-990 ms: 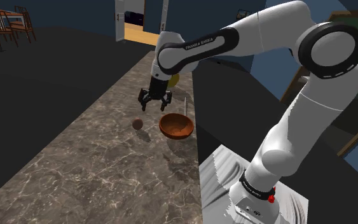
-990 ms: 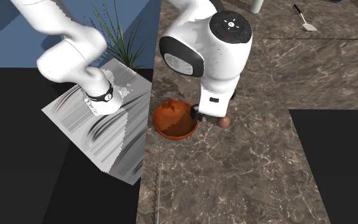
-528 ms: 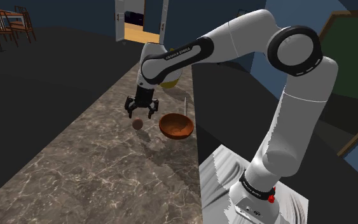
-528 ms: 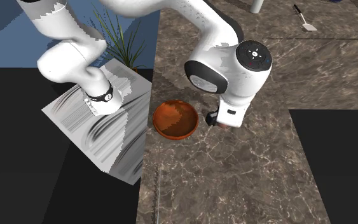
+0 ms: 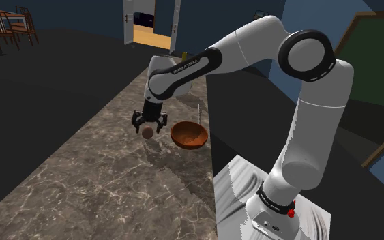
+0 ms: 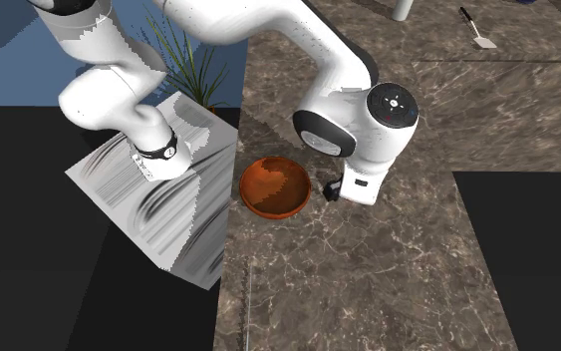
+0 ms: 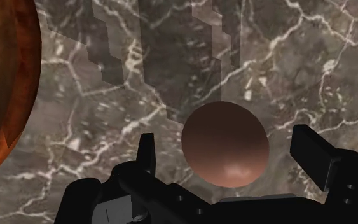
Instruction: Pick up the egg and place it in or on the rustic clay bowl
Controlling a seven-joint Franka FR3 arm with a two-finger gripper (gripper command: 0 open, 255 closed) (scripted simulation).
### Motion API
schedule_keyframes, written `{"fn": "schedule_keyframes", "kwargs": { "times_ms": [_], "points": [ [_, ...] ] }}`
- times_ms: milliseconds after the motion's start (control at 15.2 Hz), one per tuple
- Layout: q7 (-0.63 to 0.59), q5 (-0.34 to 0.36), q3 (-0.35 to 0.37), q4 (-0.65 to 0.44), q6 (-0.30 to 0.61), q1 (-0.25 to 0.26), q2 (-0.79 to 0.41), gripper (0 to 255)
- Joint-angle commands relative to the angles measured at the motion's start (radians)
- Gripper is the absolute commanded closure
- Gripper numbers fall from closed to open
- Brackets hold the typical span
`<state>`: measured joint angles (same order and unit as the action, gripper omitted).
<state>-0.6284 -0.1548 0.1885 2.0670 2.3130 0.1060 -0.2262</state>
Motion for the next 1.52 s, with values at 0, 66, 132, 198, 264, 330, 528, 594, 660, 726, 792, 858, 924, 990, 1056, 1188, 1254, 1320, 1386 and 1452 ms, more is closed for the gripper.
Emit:
{"fn": "schedule_keyframes", "kwargs": {
  "times_ms": [0,66,132,198,264,330,528,594,660,726,792,858,924,990,1056,1188,1254,1320,1386,1452],
  "points": [
    [0.001,0.000,0.000,0.001,0.003,0.000,-0.001,0],
    [0.001,0.000,0.000,0.001,0.003,0.000,-0.001,0],
    [0.001,0.000,0.000,0.001,0.003,0.000,-0.001,0],
    [0.001,0.000,0.000,0.001,0.003,0.000,-0.001,0],
    [0.001,0.000,0.000,0.001,0.002,0.000,-0.001,0],
    [0.001,0.000,0.000,0.001,0.002,0.000,-0.001,255],
    [0.001,0.000,0.000,0.001,0.002,0.000,-0.001,255],
    [0.001,0.000,0.000,0.001,0.002,0.000,-0.001,255],
    [0.001,0.000,0.000,0.001,0.002,0.000,-0.001,255],
    [0.001,0.000,0.000,0.001,0.002,0.000,-0.001,255],
    [0.001,0.000,0.000,0.001,0.002,0.000,-0.001,255],
    [0.001,0.000,0.000,0.001,0.002,0.000,-0.001,255],
    [0.001,0.000,0.000,0.001,0.003,0.000,-0.001,255],
    [-0.001,0.000,0.000,-0.003,-0.009,-0.001,0.007,255],
    [-0.002,0.000,0.000,-0.007,-0.021,-0.001,0.014,255],
    [-0.004,-0.001,0.000,-0.017,-0.045,-0.002,0.029,255],
    [-0.005,-0.001,0.000,-0.022,-0.057,-0.002,0.036,255],
    [-0.007,-0.001,0.000,-0.027,-0.070,-0.003,0.043,255],
    [-0.008,-0.001,0.000,-0.032,-0.082,-0.003,0.050,255],
    [-0.009,-0.001,0.000,-0.038,-0.094,-0.004,0.057,255]
  ]
}}
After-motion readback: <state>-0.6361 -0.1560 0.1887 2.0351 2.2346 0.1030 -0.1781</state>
